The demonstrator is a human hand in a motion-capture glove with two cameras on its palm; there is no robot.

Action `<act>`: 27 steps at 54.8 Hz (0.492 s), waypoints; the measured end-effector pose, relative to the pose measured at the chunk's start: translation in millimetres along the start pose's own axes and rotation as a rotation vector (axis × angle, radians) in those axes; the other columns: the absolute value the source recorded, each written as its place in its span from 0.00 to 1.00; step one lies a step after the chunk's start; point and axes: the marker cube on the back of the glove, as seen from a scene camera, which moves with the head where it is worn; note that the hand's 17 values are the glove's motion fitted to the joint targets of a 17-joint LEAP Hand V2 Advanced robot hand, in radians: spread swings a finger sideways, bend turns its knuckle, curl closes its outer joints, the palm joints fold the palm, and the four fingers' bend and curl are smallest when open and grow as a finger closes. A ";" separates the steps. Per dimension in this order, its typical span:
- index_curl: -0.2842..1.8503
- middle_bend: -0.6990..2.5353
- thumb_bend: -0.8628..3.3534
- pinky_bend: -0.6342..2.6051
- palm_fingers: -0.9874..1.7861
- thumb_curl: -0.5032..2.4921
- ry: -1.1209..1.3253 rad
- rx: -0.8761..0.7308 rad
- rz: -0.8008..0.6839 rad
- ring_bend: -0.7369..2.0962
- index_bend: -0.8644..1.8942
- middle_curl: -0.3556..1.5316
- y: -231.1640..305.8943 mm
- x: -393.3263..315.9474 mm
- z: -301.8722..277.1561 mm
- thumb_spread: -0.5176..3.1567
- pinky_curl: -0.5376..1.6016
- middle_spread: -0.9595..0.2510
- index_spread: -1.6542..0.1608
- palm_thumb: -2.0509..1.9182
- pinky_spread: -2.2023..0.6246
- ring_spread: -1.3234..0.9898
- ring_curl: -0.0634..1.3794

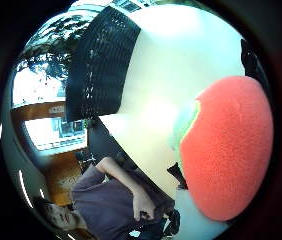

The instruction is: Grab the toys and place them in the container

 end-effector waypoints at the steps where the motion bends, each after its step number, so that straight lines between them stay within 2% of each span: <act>1: 0.30 0.50 0.24 0.53 0.73 0.40 0.009 0.018 0.001 0.65 0.53 0.49 -2.3 -2.1 -11.7 0.37 0.46 0.57 0.70 0.67 0.67 0.40 0.47; 8: 0.35 0.53 0.23 0.54 0.70 0.42 0.140 0.127 -0.005 0.68 0.58 0.54 -18.8 -27.3 -103.2 0.33 0.48 0.54 0.68 0.67 0.66 0.39 0.51; 13: 0.38 0.55 0.23 0.56 0.68 0.43 0.260 0.189 -0.097 0.69 0.61 0.57 -28.5 -53.2 -168.8 0.31 0.50 0.53 0.67 0.67 0.66 0.38 0.54; 19: 0.42 0.56 0.23 0.57 0.66 0.45 0.220 0.269 0.016 0.71 0.63 0.60 -44.7 -102.5 -222.9 0.29 0.51 0.52 0.66 0.68 0.66 0.37 0.56; 24: 0.45 0.57 0.22 0.58 0.64 0.46 0.150 0.270 -0.149 0.72 0.64 0.63 -50.7 -153.1 -251.2 0.28 0.52 0.52 0.66 0.68 0.66 0.37 0.58; 27: 0.47 0.58 0.22 0.59 0.63 0.47 0.133 0.279 -0.172 0.73 0.65 0.64 -58.1 -177.0 -258.6 0.27 0.53 0.52 0.66 0.68 0.66 0.37 0.58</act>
